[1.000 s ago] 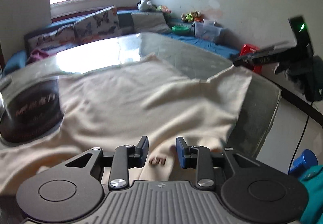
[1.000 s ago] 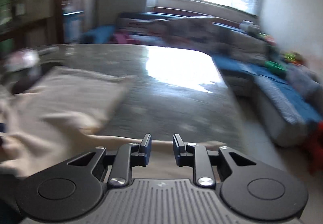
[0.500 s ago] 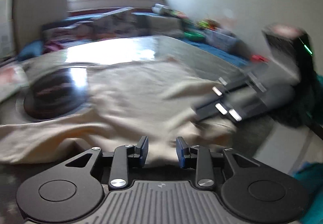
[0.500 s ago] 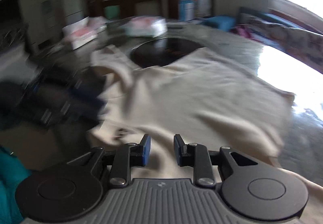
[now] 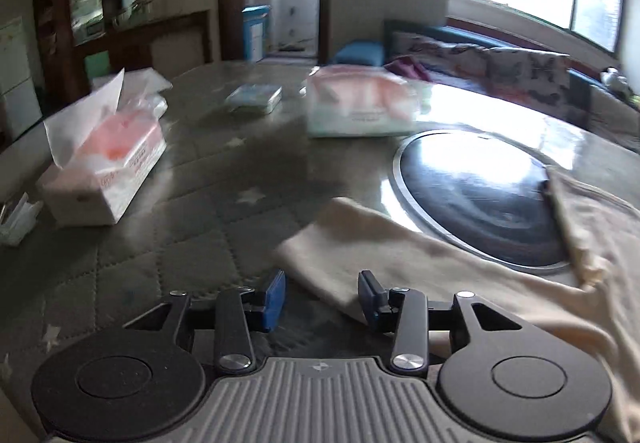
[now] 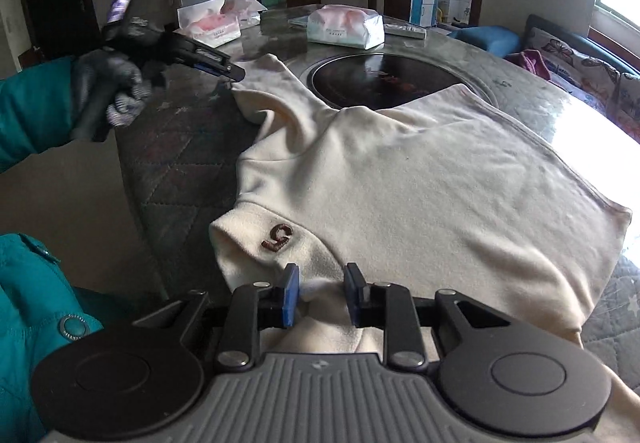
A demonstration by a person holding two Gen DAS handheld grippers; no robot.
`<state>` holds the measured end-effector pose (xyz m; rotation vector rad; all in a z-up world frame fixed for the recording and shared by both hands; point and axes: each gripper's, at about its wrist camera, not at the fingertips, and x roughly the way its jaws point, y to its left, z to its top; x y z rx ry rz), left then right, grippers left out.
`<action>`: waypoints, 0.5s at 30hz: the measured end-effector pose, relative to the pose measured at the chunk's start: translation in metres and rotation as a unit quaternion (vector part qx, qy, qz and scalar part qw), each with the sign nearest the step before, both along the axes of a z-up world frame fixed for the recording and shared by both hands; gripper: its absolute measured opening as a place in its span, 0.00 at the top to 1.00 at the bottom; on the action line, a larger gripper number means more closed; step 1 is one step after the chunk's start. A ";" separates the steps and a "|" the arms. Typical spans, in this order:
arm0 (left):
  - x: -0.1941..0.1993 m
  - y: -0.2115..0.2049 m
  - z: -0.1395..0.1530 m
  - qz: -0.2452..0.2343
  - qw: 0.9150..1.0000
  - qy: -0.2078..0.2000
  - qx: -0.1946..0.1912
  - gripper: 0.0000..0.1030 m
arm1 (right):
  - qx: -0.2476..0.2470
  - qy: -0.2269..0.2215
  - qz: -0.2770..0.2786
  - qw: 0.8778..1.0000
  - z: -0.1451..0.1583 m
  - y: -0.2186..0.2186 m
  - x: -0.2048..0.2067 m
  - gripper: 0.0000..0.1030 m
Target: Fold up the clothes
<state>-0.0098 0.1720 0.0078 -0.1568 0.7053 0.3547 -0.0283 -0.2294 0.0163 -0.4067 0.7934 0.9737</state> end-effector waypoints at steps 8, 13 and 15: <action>0.022 0.006 0.006 -0.007 0.999 -0.040 0.030 0.93 | -0.007 0.002 0.005 1.000 -0.001 0.002 0.002 0.76; 0.038 0.004 0.006 -0.013 0.995 -0.050 0.089 0.94 | -0.009 0.005 0.011 1.000 -0.002 0.002 0.003 0.76; 0.042 0.004 -0.003 -0.017 0.995 -0.034 0.091 0.93 | -0.009 0.005 0.012 1.000 -0.002 0.002 0.003 0.76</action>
